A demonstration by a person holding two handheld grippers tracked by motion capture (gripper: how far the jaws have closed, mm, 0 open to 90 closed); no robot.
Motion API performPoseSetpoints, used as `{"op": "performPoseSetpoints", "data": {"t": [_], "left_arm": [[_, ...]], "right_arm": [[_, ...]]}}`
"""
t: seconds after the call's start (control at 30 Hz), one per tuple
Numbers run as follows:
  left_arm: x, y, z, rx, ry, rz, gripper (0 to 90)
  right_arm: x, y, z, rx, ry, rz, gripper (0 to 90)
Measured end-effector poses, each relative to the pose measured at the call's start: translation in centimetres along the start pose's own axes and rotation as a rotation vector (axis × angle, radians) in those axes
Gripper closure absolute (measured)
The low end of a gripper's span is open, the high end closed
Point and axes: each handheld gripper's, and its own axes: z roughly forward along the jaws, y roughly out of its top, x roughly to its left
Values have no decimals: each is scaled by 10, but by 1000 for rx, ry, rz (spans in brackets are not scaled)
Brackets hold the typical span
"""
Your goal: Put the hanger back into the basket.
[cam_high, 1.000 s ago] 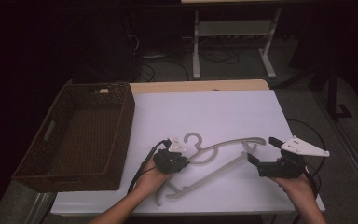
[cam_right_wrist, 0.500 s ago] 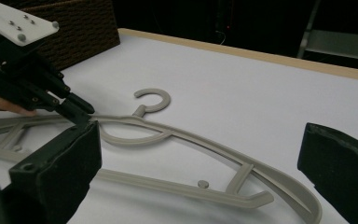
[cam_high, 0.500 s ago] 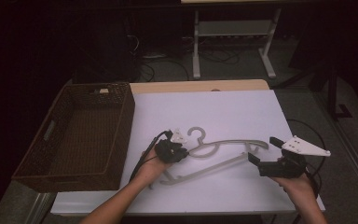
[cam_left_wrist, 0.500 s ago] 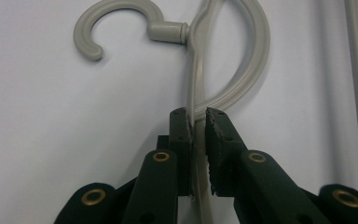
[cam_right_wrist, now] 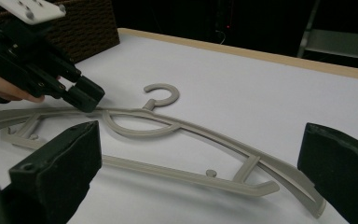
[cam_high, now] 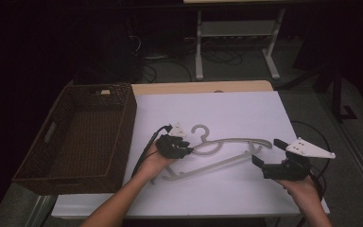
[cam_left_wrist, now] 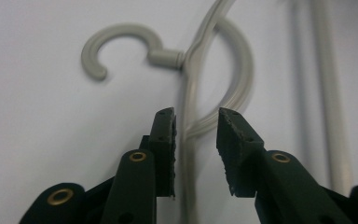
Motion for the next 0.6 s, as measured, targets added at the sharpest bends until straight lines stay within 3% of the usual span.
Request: {"op": "performPoseSetpoints", "data": {"t": [0.07, 0.23, 0.3, 0.6], "left_arm": [[-4, 5, -3, -24, -37, -2, 645], [-19, 22, -4, -75, -147, 40, 613], [-26, 29, 2, -70, -179, 66, 599], [-46, 50, 40, -42, -279, 109, 608]], "right_arm": [[0, 0, 0, 0, -1, 1, 0], [1, 1, 1, -2, 0, 1, 0], [1, 1, 1, 0, 1, 3, 0], [-1, 0, -1, -8, -3, 11, 0]]}}
